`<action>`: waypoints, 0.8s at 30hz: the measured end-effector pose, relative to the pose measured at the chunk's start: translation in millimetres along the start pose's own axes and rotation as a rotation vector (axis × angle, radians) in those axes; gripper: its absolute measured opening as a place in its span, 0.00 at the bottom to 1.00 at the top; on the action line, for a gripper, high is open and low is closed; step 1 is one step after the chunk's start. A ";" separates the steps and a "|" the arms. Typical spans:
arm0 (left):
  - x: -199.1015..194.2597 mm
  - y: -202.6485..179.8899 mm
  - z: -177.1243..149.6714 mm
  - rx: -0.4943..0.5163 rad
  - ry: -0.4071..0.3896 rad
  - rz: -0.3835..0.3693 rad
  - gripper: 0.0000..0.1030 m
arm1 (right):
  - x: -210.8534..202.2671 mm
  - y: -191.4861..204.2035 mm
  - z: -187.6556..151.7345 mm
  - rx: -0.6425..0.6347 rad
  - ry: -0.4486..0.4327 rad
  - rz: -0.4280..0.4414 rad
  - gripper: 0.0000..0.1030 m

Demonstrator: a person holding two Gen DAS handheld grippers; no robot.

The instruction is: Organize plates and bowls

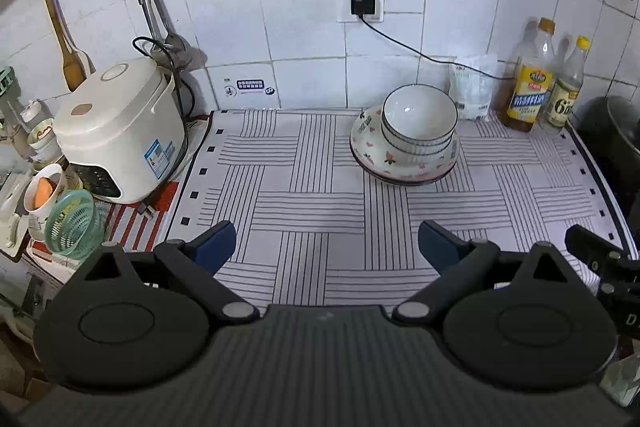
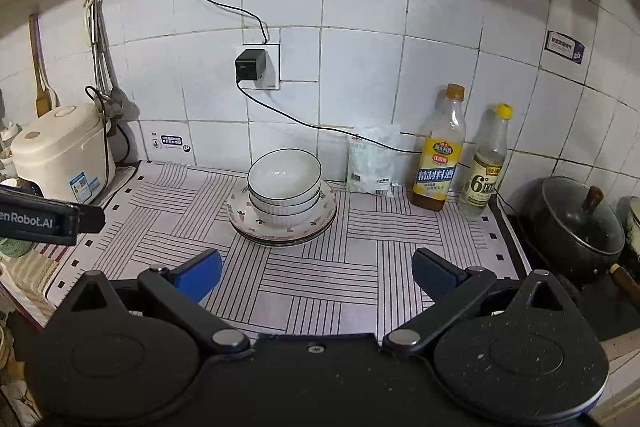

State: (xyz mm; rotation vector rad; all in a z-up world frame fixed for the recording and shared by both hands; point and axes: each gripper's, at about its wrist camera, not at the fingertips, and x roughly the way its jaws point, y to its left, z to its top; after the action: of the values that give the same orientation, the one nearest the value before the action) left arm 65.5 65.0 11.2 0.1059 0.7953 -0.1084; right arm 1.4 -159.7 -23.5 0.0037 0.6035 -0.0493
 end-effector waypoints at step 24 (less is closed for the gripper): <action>-14.2 2.4 -21.0 0.027 -0.016 0.026 0.96 | -13.5 -9.8 -12.5 0.096 -0.005 -0.062 1.00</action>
State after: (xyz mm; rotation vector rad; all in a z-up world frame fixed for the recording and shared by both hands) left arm 41.1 71.0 6.9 0.1409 0.7760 -0.0951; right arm -17.2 -168.6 -26.0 0.0781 0.5954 -0.1384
